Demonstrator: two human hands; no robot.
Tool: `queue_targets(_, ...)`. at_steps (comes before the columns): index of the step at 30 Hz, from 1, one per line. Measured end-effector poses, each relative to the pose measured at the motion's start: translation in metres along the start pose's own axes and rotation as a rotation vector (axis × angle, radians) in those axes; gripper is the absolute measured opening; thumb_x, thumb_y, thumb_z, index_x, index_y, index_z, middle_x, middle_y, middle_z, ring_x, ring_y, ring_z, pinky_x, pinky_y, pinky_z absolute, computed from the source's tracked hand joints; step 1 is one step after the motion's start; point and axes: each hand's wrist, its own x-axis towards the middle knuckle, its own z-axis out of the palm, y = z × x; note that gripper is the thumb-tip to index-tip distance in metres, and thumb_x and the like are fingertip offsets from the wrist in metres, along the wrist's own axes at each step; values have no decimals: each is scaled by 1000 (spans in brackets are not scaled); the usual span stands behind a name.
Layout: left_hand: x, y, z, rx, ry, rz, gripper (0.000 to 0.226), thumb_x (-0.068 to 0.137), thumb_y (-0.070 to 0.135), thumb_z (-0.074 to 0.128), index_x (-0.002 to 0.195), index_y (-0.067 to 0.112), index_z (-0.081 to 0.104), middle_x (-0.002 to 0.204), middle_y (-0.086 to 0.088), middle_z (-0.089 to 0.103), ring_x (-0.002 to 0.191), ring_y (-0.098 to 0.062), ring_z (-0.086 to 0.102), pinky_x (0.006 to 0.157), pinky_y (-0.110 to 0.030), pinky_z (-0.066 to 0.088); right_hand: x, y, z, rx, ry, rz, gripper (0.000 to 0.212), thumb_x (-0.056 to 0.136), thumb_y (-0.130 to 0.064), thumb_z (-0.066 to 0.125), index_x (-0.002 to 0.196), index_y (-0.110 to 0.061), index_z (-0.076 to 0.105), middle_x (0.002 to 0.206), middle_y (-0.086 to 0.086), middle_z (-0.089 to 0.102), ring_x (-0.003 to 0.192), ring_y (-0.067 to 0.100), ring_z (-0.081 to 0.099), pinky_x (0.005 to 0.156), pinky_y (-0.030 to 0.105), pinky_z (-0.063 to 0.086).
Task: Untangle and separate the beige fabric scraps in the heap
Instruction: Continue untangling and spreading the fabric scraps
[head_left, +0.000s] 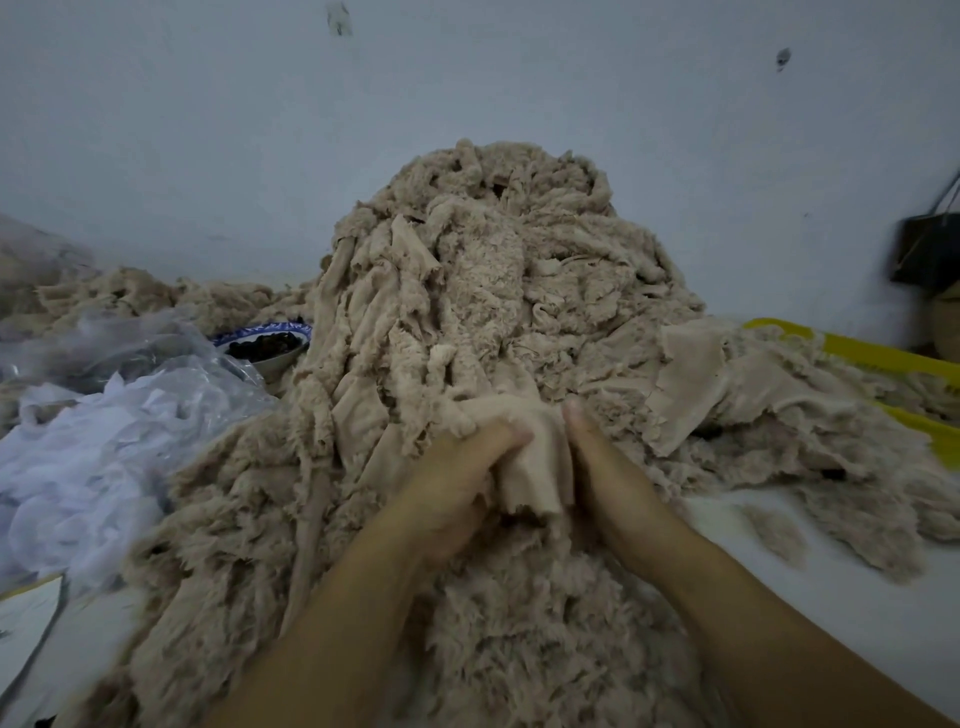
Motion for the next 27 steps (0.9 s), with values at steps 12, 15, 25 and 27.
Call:
queue_targets(12,9,-4,-14,311,-22,-48,32,79,50,74,93,21,78,91,-3,77,79,-12,72,62,-21,55,-5,-12,10,-435,138,-246,26,100,-36,53,76,-30,60,64,-17,57,58,-3,50,55,15,40)
queue_targets(15,16,-4,-17,88,56,-102,22,83,32,69,84,13,81,91,-9,76,82,-18,74,65,-26,58,-8,-5,19,-618,-3,-275,39,98,-40,56,59,-36,49,53,-17,47,48,0,39,47,14,31)
queue_targets(25,26,12,-46,-577,357,-9,33,99,37,57,92,14,79,81,-6,77,65,-17,75,64,-34,59,-9,-12,8,-649,1,-238,49,97,-43,54,54,-29,37,44,-14,37,42,3,34,45,15,28)
queue_targets(27,25,14,-47,-557,276,26,44,98,41,55,64,22,76,60,2,66,51,-12,65,57,-26,56,-10,-13,9,-597,15,-191,49,89,-60,49,51,-30,46,45,-15,43,43,1,38,46,13,32)
